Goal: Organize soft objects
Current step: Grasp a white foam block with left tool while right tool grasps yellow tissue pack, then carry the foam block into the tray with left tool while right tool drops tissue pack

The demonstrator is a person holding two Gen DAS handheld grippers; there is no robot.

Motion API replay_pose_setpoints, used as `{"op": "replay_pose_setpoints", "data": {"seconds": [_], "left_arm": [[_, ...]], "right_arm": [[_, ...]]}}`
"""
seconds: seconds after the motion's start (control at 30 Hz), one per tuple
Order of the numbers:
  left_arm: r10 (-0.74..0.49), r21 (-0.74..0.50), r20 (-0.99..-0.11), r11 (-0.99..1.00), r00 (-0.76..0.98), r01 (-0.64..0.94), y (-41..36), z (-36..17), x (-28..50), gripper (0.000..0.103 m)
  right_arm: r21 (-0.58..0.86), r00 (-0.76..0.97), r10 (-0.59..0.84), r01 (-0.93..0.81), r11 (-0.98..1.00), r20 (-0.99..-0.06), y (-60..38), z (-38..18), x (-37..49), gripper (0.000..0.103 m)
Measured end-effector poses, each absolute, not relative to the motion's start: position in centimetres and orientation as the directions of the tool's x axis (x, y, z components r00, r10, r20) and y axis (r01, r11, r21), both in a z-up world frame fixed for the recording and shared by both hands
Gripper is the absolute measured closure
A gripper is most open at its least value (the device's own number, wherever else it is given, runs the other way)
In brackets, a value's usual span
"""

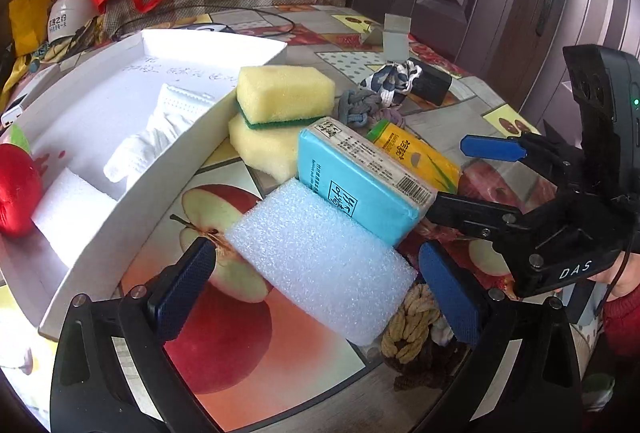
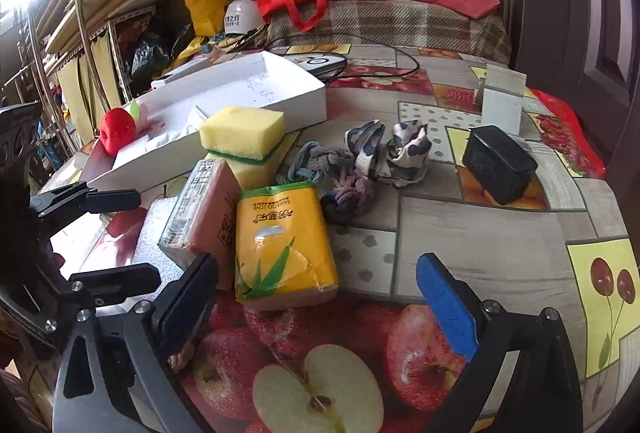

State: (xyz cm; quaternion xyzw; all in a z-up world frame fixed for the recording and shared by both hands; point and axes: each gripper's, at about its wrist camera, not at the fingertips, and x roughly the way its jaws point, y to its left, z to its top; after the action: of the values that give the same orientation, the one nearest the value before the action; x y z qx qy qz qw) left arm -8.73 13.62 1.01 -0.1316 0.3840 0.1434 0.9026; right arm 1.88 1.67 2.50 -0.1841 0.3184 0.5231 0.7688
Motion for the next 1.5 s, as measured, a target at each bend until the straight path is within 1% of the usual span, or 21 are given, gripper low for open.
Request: {"op": "replay_pose_setpoints", "data": {"seconds": [0.13, 0.2, 0.23, 0.27, 0.37, 0.47, 0.57, 0.6, 0.67, 0.73, 0.8, 0.83, 0.87, 0.9, 0.97, 1.07, 1.17, 1.23, 1.3, 1.37, 1.5], "left_arm": [[0.169, -0.127, -0.755, 0.911, 0.634, -0.393, 14.1, 0.6, -8.3, 0.001], [0.191, -0.107, -0.754, 0.908, 0.628, -0.404, 14.2, 0.6, -8.8, 0.003], [0.197, -0.098, -0.757, 0.908, 0.623, -0.406, 14.2, 0.6, -9.2, 0.007], [0.200, -0.094, -0.758, 0.908, 0.621, -0.407, 14.3, 0.6, -9.8, 0.010], [0.222, -0.070, -0.760, 0.906, 0.611, -0.417, 14.7, 0.6, -11.5, 0.015], [0.227, -0.058, -0.768, 0.907, 0.599, -0.418, 14.8, 0.5, -11.9, 0.015], [0.262, 0.003, -0.780, 0.910, 0.569, -0.415, 14.0, 0.2, -10.7, 0.015], [0.265, 0.011, -0.780, 0.912, 0.567, -0.411, 13.7, 0.1, -10.3, 0.015], [0.262, 0.011, -0.779, 0.914, 0.570, -0.405, 13.4, 0.1, -9.7, 0.015], [0.257, 0.011, -0.779, 0.918, 0.572, -0.397, 13.3, 0.1, -9.3, 0.015], [0.240, -0.006, -0.777, 0.922, 0.583, -0.387, 13.4, 0.2, -9.3, 0.023], [0.238, -0.012, -0.768, 0.923, 0.595, -0.384, 13.4, 0.4, -9.5, 0.044], [0.238, -0.009, -0.765, 0.925, 0.598, -0.380, 13.4, 0.4, -9.7, 0.045], [0.233, -0.012, -0.764, 0.927, 0.602, -0.374, 13.4, 0.5, -9.9, 0.045], [0.230, -0.025, -0.750, 0.927, 0.620, -0.374, 13.5, 0.8, -10.6, 0.045], [0.260, -0.028, -0.688, 0.924, 0.678, -0.383, 13.2, 2.0, -12.2, 0.045], [0.289, -0.056, -0.567, 0.921, 0.771, -0.387, 12.9, 3.7, -14.8, 0.045], [0.355, -0.013, -0.482, 0.911, 0.801, -0.411, 12.5, 4.6, -16.4, 0.045], [0.421, 0.038, -0.412, 0.894, 0.808, -0.447, 12.5, 5.3, -17.8, 0.045], [0.456, 0.042, -0.393, 0.877, 0.799, -0.479, 13.2, 5.5, -18.6, 0.045], [0.493, -0.010, -0.411, 0.838, 0.766, -0.545, 15.8, 5.2, -19.8, 0.045]], "right_arm": [[0.067, 0.215, 0.657, -0.924, 0.377, -0.723, 2.8, 1.8, 2.3, 0.015], [0.093, 0.186, 0.643, -0.923, 0.374, -0.743, 3.2, 1.3, 2.7, 0.034], [0.101, 0.177, 0.644, -0.923, 0.371, -0.744, 3.1, 1.2, 2.7, 0.042], [0.103, 0.182, 0.650, -0.921, 0.375, -0.738, 3.0, 1.4, 2.8, 0.047], [0.121, 0.184, 0.656, -0.912, 0.391, -0.732, 2.1, 1.6, 3.3, 0.048], [0.143, 0.187, 0.660, -0.899, 0.413, -0.728, 1.7, 1.6, 4.0, 0.048], [0.133, 0.188, 0.651, -0.902, 0.410, -0.736, 2.2, 1.6, 4.0, 0.046], [0.120, 0.195, 0.646, -0.904, 0.411, -0.738, 2.5, 1.6, 3.8, 0.044], [0.100, 0.204, 0.636, -0.907, 0.408, -0.744, 3.1, 1.5, 3.6, 0.032], [0.081, 0.213, 0.626, -0.910, 0.407, -0.750, 3.8, 1.4, 3.4, 0.029], [0.064, 0.219, 0.622, -0.915, 0.399, -0.752, 4.3, 1.4, 3.2, 0.030], [0.054, 0.226, 0.619, -0.915, 0.400, -0.753, 4.3, 1.4, 3.1, 0.032], [0.051, 0.231, 0.621, -0.915, 0.401, -0.749, 4.3, 1.4, 3.1, 0.046], [0.061, 0.224, 0.631, -0.916, 0.397, -0.743, 4.1, 1.5, 3.2, 0.053], [0.075, 0.225, 0.638, -0.911, 0.407, -0.736, 3.6, 1.6, 3.4, 0.053], [0.104, 0.254, 0.691, -0.896, 0.432, -0.677, 1.7, 2.6, 3.4, 0.053], [0.106, 0.329, 0.757, -0.880, 0.462, -0.564, -1.1, 4.1, 2.5, 0.053], [0.098, 0.387, 0.794, -0.871, 0.482, -0.468, -3.1, 5.1, 1.5, 0.053], [0.070, 0.427, 0.808, -0.867, 0.494, -0.406, -4.2, 5.9, 0.4, 0.053], [0.058, 0.435, 0.817, -0.870, 0.490, -0.377, -4.4, 6.3, -0.6, 0.053], [0.045, 0.402, 0.836, -0.892, 0.449, -0.375, -3.2, 6.5, -2.2, 0.053]]}}
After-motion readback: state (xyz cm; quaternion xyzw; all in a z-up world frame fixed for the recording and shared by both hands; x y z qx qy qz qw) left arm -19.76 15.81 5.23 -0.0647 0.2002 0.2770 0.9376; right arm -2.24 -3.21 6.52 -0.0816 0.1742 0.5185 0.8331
